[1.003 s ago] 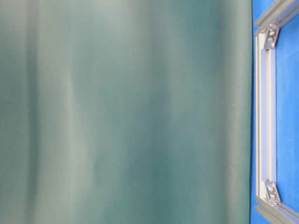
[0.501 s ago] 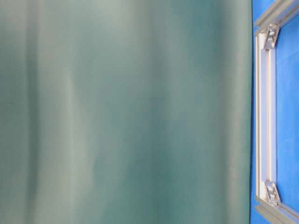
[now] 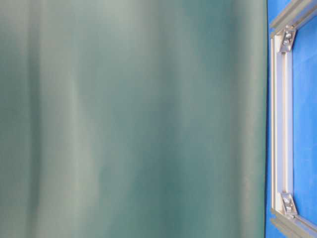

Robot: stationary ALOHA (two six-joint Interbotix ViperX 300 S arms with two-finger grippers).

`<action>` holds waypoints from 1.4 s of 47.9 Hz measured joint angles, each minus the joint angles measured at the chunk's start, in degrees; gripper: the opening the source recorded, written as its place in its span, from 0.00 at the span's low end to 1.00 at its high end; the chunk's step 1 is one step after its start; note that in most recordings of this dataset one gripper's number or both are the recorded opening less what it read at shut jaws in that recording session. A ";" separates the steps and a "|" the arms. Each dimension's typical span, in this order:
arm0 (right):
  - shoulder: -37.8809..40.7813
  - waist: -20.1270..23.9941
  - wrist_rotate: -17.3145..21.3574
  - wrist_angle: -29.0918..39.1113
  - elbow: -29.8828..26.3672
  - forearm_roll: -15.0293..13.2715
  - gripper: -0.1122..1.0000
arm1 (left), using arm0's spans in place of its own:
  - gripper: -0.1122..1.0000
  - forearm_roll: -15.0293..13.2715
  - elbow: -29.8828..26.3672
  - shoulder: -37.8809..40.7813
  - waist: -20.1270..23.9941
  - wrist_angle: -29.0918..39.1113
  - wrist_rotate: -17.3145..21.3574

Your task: Insert the wire through the string loop located on the right side.

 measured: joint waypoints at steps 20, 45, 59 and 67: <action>-0.18 0.00 0.00 0.26 0.00 -0.09 0.95 | 0.87 0.00 -0.35 -0.44 0.09 2.72 -0.09; -19.25 -1.41 -2.99 12.74 -2.46 -0.09 0.95 | 0.87 0.00 -8.88 -13.97 0.18 16.26 -0.18; -21.71 -2.20 -3.34 15.91 -3.08 0.00 0.95 | 0.87 0.00 -9.23 -16.08 0.62 17.31 -0.09; -20.48 -2.20 -3.43 15.91 -3.25 0.00 0.95 | 0.87 0.00 -9.23 -16.17 0.62 17.40 -0.09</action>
